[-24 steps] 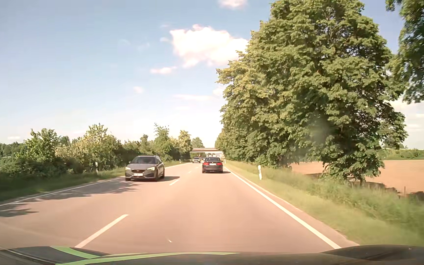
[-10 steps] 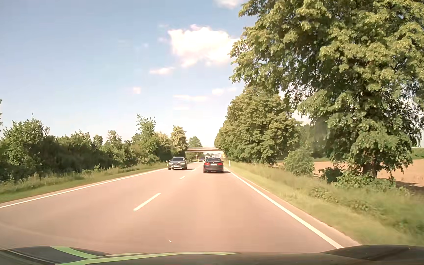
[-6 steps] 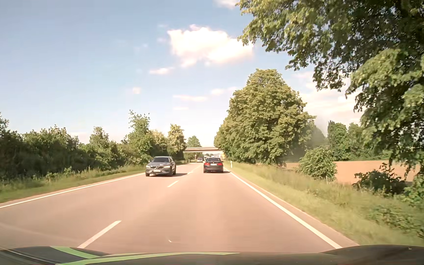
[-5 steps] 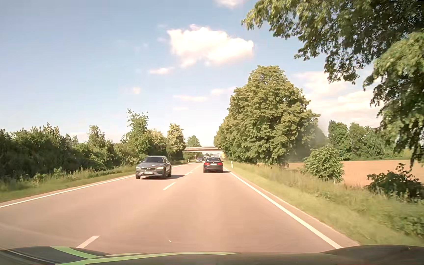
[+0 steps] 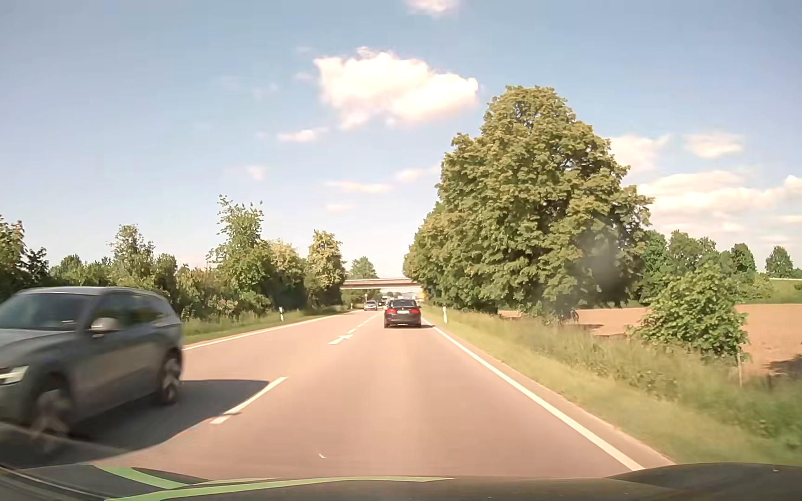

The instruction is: Follow the waypoints while adhering to traffic rules and regulations

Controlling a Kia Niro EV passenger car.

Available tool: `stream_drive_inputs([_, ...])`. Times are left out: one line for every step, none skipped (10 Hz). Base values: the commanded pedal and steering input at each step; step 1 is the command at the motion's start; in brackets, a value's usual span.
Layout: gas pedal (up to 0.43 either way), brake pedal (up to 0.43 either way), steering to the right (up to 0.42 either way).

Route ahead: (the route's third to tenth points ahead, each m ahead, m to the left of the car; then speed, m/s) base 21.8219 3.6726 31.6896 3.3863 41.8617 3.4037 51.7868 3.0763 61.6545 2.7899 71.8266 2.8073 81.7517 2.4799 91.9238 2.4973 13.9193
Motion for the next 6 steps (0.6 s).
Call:
stream_drive_inputs([0.138, 0.0, 0.001])
stream_drive_inputs([0.138, 0.0, 0.001])
stream_drive_inputs([0.138, 0.0, 0.001])
stream_drive_inputs([0.138, 0.0, 0.001])
stream_drive_inputs([0.138, 0.0, 0.001])
stream_drive_inputs([0.138, 0.0, 0.001])
